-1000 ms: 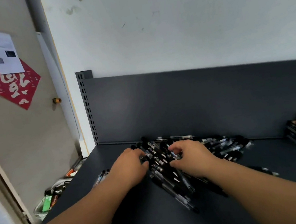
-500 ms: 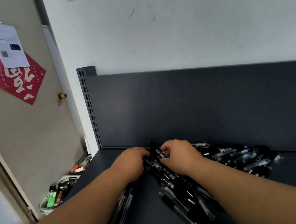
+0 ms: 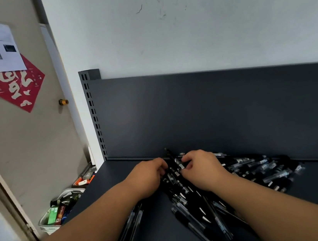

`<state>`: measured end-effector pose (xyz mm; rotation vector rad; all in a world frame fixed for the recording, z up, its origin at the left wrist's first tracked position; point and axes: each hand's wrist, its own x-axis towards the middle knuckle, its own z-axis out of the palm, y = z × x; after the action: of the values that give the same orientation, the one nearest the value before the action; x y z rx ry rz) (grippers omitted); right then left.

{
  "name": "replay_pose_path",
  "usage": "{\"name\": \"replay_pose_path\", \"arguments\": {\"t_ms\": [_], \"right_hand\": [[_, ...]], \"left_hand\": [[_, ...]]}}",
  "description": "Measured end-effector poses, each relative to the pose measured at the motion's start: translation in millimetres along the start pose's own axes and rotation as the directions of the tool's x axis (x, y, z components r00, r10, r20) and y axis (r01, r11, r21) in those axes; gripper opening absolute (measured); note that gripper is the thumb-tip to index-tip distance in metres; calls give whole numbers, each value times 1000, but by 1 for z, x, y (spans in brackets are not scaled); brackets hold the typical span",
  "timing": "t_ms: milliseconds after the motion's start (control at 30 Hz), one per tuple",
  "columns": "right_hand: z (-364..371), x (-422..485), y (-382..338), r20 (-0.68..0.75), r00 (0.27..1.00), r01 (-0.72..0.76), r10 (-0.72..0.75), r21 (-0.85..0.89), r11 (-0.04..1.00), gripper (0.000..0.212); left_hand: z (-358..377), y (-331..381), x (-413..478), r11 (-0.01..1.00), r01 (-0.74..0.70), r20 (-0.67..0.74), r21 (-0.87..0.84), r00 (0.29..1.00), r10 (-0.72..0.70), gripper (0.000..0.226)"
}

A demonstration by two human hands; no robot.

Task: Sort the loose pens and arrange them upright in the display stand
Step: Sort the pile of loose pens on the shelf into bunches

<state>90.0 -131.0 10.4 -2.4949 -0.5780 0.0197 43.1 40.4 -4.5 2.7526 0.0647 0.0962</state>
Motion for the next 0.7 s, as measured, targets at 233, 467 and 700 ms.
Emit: {"name": "replay_pose_path", "arguments": {"t_ms": [233, 467, 700], "right_hand": [[-8, -16, 3, -43, 999, 26, -24, 47, 999, 35], [-13, -24, 11, -56, 998, 12, -9, 46, 999, 27], [-13, -28, 23, -81, 997, -9, 14, 65, 998, 32]], "left_hand": [[9, 18, -7, 988, -32, -30, -152, 999, 28, 44], [18, 35, -11, 920, 124, -140, -372, 972, -188, 34], [27, 55, -9, 803, 141, -205, -578, 928, -311, 38]]}}
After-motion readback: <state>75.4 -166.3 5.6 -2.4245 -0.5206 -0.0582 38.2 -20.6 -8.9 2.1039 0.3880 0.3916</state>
